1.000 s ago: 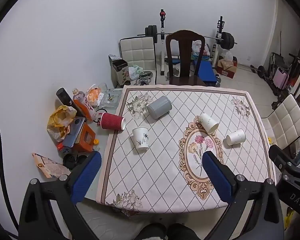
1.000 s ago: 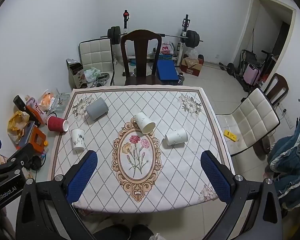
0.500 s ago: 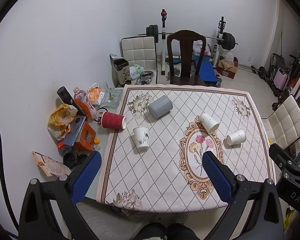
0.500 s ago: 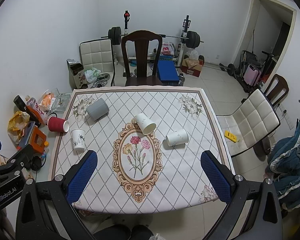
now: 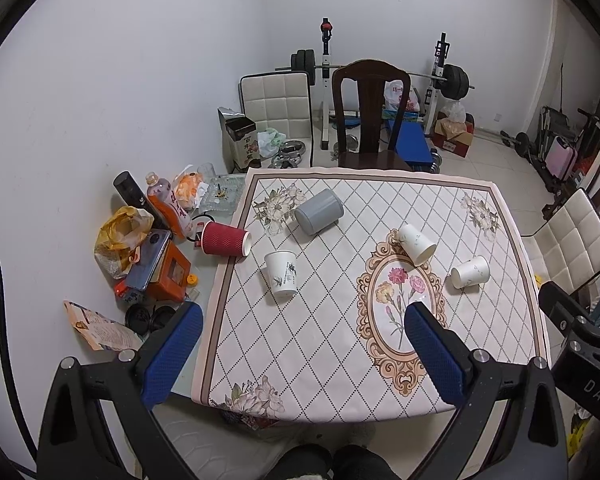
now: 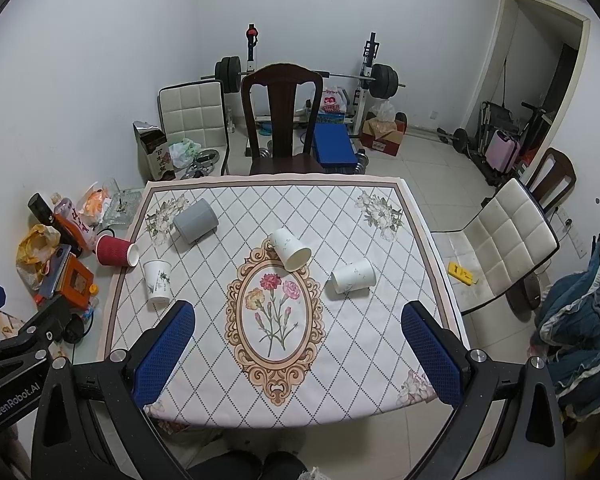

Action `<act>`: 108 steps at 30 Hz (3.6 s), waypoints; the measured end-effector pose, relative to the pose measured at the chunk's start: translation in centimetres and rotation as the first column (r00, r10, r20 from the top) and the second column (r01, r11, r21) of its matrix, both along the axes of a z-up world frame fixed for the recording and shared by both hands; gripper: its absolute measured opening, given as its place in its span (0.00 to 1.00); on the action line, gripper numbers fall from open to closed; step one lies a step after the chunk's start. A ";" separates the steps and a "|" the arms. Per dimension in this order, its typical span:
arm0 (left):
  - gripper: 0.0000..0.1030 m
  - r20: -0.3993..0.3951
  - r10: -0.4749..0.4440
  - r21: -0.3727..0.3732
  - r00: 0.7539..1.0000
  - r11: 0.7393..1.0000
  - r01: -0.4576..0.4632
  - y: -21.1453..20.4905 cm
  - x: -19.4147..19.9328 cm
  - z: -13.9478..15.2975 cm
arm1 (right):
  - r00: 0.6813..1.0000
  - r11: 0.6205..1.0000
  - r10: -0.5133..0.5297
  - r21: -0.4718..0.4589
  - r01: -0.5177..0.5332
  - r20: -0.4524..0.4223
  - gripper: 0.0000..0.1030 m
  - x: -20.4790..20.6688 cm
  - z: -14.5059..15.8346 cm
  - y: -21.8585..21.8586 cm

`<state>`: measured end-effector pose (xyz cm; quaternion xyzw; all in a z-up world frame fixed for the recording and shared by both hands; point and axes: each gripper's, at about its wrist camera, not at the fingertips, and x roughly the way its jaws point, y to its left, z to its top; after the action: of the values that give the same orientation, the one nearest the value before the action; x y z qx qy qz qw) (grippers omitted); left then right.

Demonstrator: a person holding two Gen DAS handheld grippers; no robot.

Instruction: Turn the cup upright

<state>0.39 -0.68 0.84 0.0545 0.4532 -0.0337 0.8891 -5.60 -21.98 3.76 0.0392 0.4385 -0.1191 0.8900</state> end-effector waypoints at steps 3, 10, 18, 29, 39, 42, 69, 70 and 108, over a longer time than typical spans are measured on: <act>1.00 -0.001 0.000 -0.001 1.000 1.000 0.000 0.0 0.0 0.0 | 1.000 1.000 -0.001 0.001 0.001 0.000 1.00 -0.1 0.0 0.0; 1.00 0.000 0.000 -0.002 1.000 1.000 0.000 -0.1 -0.1 0.0 | 1.000 1.000 0.000 0.000 0.000 0.000 1.00 0.0 0.1 0.0; 1.00 0.000 -0.001 -0.001 1.000 1.000 0.001 0.0 -0.1 0.1 | 1.000 1.000 0.000 -0.001 0.000 0.003 1.00 0.0 0.3 0.0; 1.00 0.004 0.000 -0.003 1.000 1.000 0.000 -0.2 -0.5 0.3 | 1.000 1.000 0.000 0.000 0.000 0.005 1.00 -0.1 0.3 0.0; 1.00 0.011 0.006 -0.004 1.000 1.000 -0.006 -0.5 -0.9 0.8 | 1.000 1.000 0.007 0.000 -0.007 0.008 1.00 0.1 0.6 0.0; 1.00 0.003 0.016 0.000 1.000 1.000 -0.016 -0.7 -0.8 0.9 | 1.000 1.000 0.009 0.004 -0.009 0.006 1.00 0.2 0.7 -0.1; 0.99 -0.301 0.125 0.152 0.946 0.985 -0.082 2.5 10.2 -18.1 | 0.919 0.998 0.003 0.063 0.023 -0.395 1.00 12.2 -21.7 -1.1; 0.99 -0.315 0.124 0.152 0.941 0.985 -0.079 2.8 11.1 -18.9 | 0.912 0.997 -0.002 0.068 0.033 -0.409 1.00 12.8 -22.5 -1.0; 0.54 -0.572 0.008 -0.037 0.820 0.999 -0.036 4.5 26.2 -34.3 | 0.782 0.997 -0.067 -0.023 0.067 -0.620 1.00 25.2 -39.0 4.1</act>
<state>26.62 3.80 -33.51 0.0158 0.6986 -0.0487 0.7136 19.63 -17.84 -35.27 0.0134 0.7049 -0.1568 0.6917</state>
